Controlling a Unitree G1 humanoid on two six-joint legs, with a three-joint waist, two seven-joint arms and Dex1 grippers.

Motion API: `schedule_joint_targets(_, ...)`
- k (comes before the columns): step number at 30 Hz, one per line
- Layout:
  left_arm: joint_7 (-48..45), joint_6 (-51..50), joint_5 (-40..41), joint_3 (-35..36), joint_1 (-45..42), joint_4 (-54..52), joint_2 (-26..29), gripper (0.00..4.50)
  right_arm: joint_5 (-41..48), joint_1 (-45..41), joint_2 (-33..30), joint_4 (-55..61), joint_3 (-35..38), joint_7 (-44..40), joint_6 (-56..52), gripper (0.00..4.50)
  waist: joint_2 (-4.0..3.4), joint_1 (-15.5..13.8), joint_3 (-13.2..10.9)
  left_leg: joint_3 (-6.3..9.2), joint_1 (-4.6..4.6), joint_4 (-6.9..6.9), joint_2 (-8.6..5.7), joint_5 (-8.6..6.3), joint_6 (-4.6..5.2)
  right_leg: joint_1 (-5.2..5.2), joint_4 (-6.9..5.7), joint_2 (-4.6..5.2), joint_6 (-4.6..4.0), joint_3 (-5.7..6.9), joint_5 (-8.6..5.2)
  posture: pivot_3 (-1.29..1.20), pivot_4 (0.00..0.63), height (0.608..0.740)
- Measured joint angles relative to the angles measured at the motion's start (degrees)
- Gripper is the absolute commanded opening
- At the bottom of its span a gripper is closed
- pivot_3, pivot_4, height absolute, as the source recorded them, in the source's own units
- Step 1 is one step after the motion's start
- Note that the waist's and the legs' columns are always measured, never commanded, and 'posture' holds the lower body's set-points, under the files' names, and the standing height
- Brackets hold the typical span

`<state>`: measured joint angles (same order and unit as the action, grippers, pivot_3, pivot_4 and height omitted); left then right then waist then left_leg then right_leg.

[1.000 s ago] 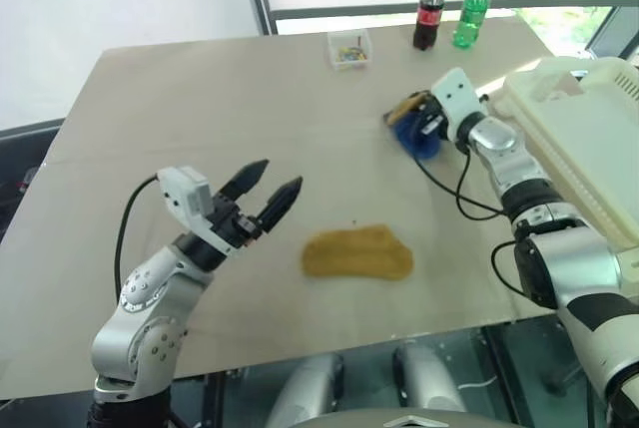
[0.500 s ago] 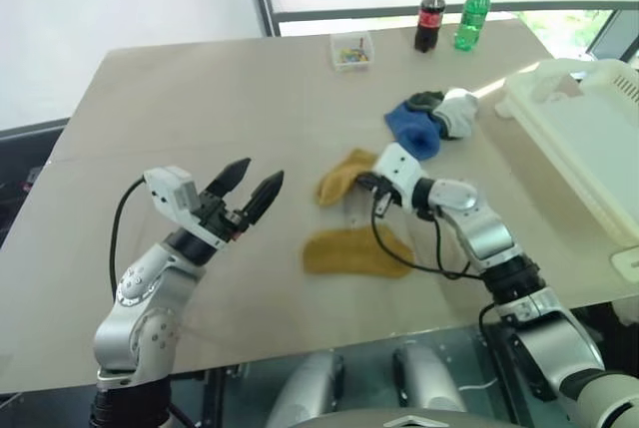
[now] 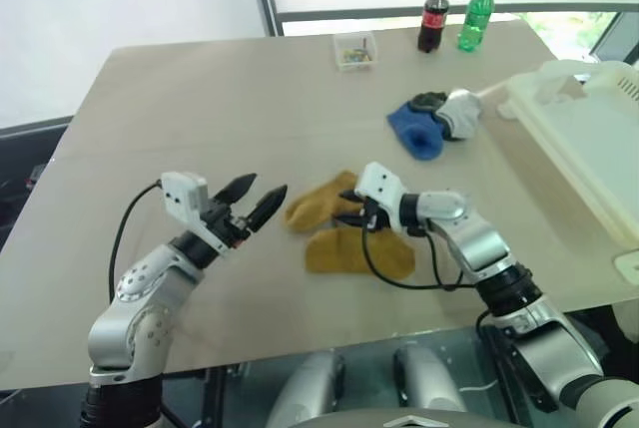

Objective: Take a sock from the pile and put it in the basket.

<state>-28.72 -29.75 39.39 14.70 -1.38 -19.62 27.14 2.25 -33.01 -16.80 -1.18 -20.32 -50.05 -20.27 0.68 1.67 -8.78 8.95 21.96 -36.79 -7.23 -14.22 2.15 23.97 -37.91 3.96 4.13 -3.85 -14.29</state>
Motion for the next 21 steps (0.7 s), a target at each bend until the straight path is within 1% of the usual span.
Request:
schedule_joint_targets(3, 0.2, -5.6, 0.3, -0.8, 0.0, 0.3, 2.4, 3.93, 2.5, 1.9, -2.8, 6.1, 2.7, -0.6, -2.3, 2.65, 0.00, 0.0, 0.0, -0.01, 0.01, 0.01, 0.00, -0.01, 0.00, 0.00, 0.02, 0.00, 0.00, -0.02, 0.00, 0.00, 0.150, 0.740)
schedule_joint_targets(6, -1.0, -6.2, -0.4, -2.1, -0.6, 1.2, 3.1, 3.93, 4.7, 3.1, -3.9, 9.0, 3.9, -0.7, -5.1, 2.65, 0.00, 0.1, 0.0, -0.01, 0.00, 0.02, 0.01, -0.01, -0.01, -0.01, 0.00, -0.01, 0.00, -0.02, 0.00, 0.00, 0.150, 0.740)
schedule_joint_targets(9, -2.2, -6.1, -3.4, -4.4, -1.7, 3.4, 4.5, 3.93, 5.9, 2.9, -3.8, 9.0, 5.9, 1.2, -8.5, 2.65, 0.00, 0.1, 0.0, -0.01, -0.02, 0.03, 0.01, 0.00, -0.01, -0.01, -0.04, 0.00, 0.00, -0.02, 0.00, 0.00, 0.150, 0.740)
schedule_joint_targets(12, -2.2, -6.2, -5.5, -6.3, -2.9, 4.6, 4.5, 3.93, 4.1, 0.5, -2.6, 3.3, 6.1, 5.3, -9.4, 2.65, 0.00, 0.1, 0.0, -0.03, -0.03, 0.03, 0.00, 0.00, -0.01, -0.01, -0.05, 0.01, -0.01, -0.03, 0.01, 0.00, 0.150, 0.740)
schedule_joint_targets(15, -1.6, -6.3, -8.0, -7.9, -3.1, 5.2, 4.5, 3.93, 2.2, -2.9, -0.1, -4.9, 5.9, 8.8, -9.3, 2.65, 0.00, 0.2, 0.0, -0.03, -0.02, 0.05, 0.00, 0.00, -0.01, 0.02, -0.04, 0.01, -0.02, -0.04, 0.01, 0.00, 0.150, 0.740)
schedule_joint_targets(17, -1.3, -6.4, -9.1, -8.7, -3.1, 5.3, 4.2, 3.93, 1.0, -4.3, 0.4, -9.4, 5.7, 9.9, -8.9, 2.65, 0.00, 0.2, 0.0, -0.03, 0.02, 0.05, 0.00, 0.00, -0.01, 0.03, 0.00, 0.01, -0.02, -0.04, 0.01, 0.00, 0.150, 0.740)
schedule_joint_targets(21, -0.8, -6.1, -10.9, -8.9, -2.8, 5.0, 4.1, 3.93, 0.4, -5.0, 1.1, -13.9, 5.3, 9.8, -8.2, 2.65, 0.00, 0.2, 0.0, -0.04, 0.02, 0.05, 0.00, 0.00, -0.01, 0.02, 0.05, 0.02, -0.02, -0.05, 0.01, 0.00, 0.150, 0.740)
